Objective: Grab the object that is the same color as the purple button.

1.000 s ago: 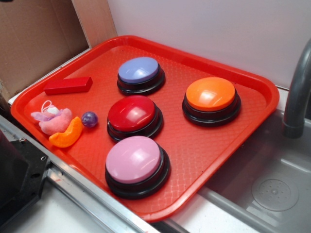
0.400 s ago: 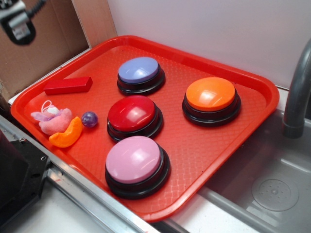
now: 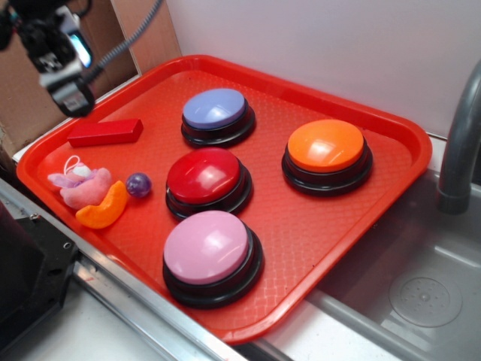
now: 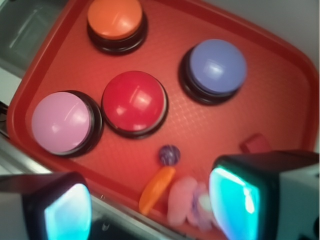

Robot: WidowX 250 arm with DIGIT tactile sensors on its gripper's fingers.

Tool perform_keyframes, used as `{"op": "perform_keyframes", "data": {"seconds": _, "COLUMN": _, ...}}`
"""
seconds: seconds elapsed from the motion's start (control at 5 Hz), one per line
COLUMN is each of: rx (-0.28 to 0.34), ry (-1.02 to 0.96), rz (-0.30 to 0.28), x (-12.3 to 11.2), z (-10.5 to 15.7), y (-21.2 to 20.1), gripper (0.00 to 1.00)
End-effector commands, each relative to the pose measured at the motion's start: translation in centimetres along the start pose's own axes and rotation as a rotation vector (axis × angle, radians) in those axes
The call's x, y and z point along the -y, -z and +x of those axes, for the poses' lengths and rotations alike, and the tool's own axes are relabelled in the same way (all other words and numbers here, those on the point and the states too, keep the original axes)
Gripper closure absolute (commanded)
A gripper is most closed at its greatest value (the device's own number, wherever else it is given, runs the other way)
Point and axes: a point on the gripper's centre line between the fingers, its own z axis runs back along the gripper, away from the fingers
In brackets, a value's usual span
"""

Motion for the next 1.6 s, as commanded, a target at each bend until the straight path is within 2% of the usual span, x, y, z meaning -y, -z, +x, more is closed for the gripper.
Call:
{"op": "perform_keyframes", "data": {"seconds": 0.0, "rx": -0.016, "ry": 0.074, "rz": 0.001, "x": -1.7, "z": 0.5, "y": 5.4, "gripper": 0.00}}
{"op": "perform_keyframes", "data": {"seconds": 0.2, "rx": -0.015, "ry": 0.155, "rz": 0.019, "x": -1.7, "z": 0.4, "y": 7.3, "gripper": 0.00}}
{"op": "perform_keyframes", "data": {"seconds": 0.4, "rx": 0.012, "ry": 0.190, "rz": -0.014, "x": -2.3, "z": -0.1, "y": 8.4, "gripper": 0.00}}
{"op": "perform_keyframes", "data": {"seconds": 0.6, "rx": 0.003, "ry": 0.208, "rz": 0.000, "x": -2.5, "z": -0.5, "y": 9.4, "gripper": 0.00}}
{"op": "perform_keyframes", "data": {"seconds": 0.8, "rx": -0.015, "ry": 0.204, "rz": -0.015, "x": -2.8, "z": -0.9, "y": 10.6, "gripper": 0.00}}
{"op": "perform_keyframes", "data": {"seconds": 1.4, "rx": -0.078, "ry": 0.234, "rz": -0.003, "x": -2.5, "z": -1.7, "y": 13.1, "gripper": 0.00}}
